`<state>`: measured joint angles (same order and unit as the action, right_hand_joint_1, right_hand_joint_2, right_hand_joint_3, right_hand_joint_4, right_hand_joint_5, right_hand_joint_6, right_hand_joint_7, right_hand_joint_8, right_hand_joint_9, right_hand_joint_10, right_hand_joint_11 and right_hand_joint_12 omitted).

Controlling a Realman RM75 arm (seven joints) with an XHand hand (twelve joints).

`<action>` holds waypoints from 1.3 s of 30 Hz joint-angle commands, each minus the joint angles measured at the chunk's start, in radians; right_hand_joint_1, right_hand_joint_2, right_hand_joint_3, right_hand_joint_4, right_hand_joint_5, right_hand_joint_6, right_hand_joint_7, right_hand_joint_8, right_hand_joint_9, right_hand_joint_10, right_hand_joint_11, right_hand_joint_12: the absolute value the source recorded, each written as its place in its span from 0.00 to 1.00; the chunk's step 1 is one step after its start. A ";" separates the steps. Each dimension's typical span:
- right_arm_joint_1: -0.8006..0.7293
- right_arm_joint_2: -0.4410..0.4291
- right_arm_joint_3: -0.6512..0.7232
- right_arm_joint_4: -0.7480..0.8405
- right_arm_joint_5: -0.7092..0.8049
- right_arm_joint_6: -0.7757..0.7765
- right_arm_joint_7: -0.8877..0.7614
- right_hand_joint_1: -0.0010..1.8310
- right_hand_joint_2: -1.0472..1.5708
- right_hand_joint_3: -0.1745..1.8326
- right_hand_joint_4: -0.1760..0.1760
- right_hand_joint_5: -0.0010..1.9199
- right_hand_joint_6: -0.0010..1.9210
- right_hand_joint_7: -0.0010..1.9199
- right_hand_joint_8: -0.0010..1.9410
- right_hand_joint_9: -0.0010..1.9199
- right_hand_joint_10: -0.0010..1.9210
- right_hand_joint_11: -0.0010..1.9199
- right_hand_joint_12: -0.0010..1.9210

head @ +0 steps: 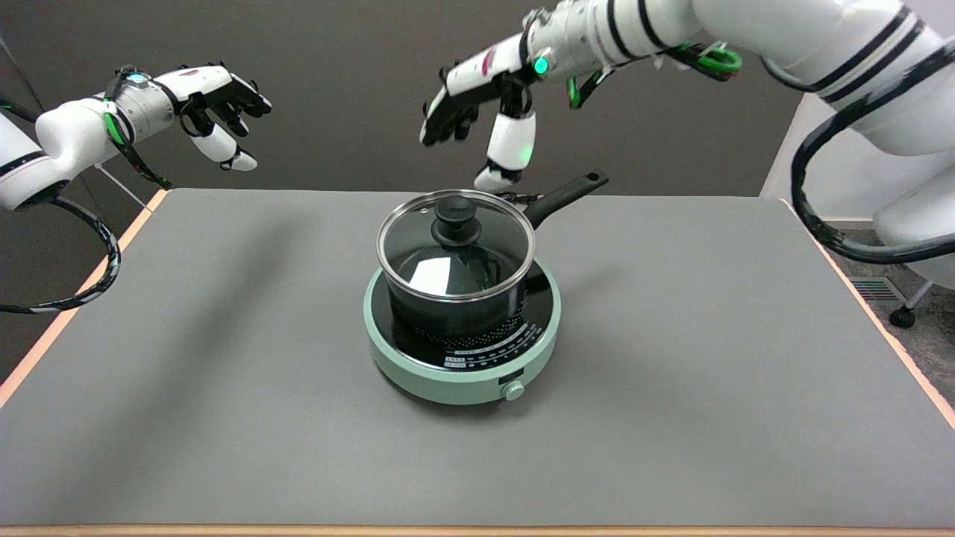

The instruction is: Place the pot lid onto the pot.

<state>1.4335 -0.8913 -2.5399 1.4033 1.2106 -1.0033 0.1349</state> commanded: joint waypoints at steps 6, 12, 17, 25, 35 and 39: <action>-0.261 0.295 0.250 0.245 -0.290 0.581 0.010 0.52 0.59 0.55 0.66 0.25 0.11 0.27 0.11 0.31 0.23 0.00 0.84; -0.438 0.365 0.382 0.217 -0.280 0.849 0.010 0.51 0.60 0.55 0.75 0.28 0.12 0.31 0.11 0.35 0.24 0.00 0.90; -0.715 0.424 0.604 0.165 -0.172 1.219 0.082 0.50 0.60 0.55 0.76 0.28 0.12 0.33 0.11 0.37 0.26 0.00 0.93; -1.102 0.449 0.827 0.140 0.045 1.486 0.093 0.45 0.61 0.55 0.72 0.28 0.13 0.33 0.12 0.36 0.28 0.01 0.93; -1.430 0.436 1.019 0.100 0.099 1.629 0.374 0.16 0.64 0.50 0.55 0.19 0.08 0.21 0.08 0.24 0.13 0.17 0.34; -1.443 0.435 0.963 0.046 0.101 1.649 0.561 0.09 0.65 0.50 0.51 0.14 0.08 0.12 0.08 0.16 0.09 0.10 0.23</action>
<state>0.4797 -0.5059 -1.8365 1.5565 1.1689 0.2557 0.2587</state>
